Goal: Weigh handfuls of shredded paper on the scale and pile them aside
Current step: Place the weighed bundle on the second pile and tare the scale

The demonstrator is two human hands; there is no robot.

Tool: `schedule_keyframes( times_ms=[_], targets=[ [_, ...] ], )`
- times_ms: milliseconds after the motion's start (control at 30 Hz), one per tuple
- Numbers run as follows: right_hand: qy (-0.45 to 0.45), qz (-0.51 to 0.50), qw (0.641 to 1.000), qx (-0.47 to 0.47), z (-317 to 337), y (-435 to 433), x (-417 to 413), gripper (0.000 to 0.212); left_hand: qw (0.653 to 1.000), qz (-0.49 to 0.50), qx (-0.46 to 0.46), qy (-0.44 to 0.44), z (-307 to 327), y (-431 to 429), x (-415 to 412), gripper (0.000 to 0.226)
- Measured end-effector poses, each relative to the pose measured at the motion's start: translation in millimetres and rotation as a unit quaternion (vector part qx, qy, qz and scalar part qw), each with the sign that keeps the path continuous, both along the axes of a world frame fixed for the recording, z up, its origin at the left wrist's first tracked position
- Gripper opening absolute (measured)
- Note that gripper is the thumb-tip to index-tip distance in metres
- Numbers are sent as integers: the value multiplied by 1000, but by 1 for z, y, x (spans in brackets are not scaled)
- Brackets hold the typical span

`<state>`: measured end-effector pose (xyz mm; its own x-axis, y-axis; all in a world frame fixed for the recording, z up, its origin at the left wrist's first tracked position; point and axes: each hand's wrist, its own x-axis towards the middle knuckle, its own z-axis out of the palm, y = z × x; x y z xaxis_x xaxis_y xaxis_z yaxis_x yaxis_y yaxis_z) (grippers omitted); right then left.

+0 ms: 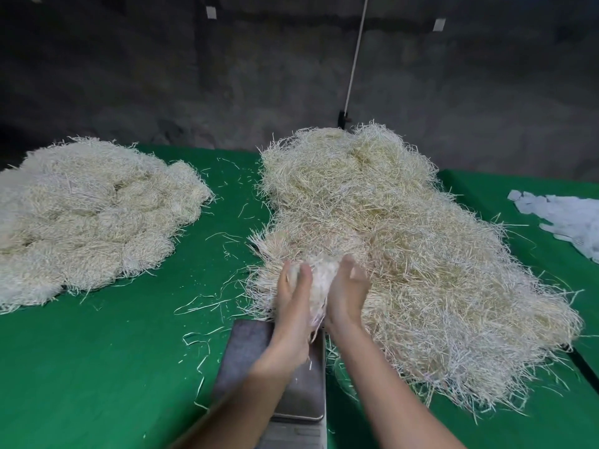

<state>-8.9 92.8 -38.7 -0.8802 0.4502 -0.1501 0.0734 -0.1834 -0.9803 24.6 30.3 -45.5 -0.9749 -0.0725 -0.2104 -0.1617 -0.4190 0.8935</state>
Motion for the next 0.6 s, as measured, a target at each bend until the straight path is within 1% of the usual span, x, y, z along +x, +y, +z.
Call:
schedule_keyframes(
  times_ms=[33,67,100,133,167,233,267,300,333,400,433,467,533,600],
  targets=[
    [19,35,998,56,-8,-12,12,24,997,59,46,-29,4,-1,-12,68],
    [39,61,990,124,-15,-21,24,27,991,110,48,-60,6,-6,-24,51],
    [53,84,976,194,-23,-27,33,28,986,141,3,-84,9,-12,-33,42],
    [63,98,960,255,-28,-29,40,29,983,151,-42,-97,9,-16,-38,42],
    [73,107,944,303,-30,-29,41,33,981,150,-68,-103,5,-19,-37,44],
    [75,105,921,367,-30,-23,35,34,985,124,-51,-109,-4,-17,-28,47],
    [76,91,923,367,-29,-20,31,30,986,113,-50,-111,-6,-16,-22,46],
    [84,80,930,349,-29,-17,28,27,986,101,-69,-109,-7,-18,-20,45],
    [95,82,938,323,-29,-17,28,31,986,88,-97,-102,-7,-21,-19,42],
    [133,115,945,275,-29,-25,32,49,985,78,-140,-56,-5,-30,-21,36],
    [146,128,945,262,-29,-32,34,50,983,73,-167,-24,-2,-35,-22,36],
    [151,131,948,246,-28,-38,35,44,976,67,-207,8,1,-39,-22,36],
    [142,89,968,185,-25,-46,29,31,948,51,-310,45,7,-43,-23,35],
    [112,28,981,157,-25,-44,15,33,926,37,-370,59,8,-44,-24,44]
  ],
)
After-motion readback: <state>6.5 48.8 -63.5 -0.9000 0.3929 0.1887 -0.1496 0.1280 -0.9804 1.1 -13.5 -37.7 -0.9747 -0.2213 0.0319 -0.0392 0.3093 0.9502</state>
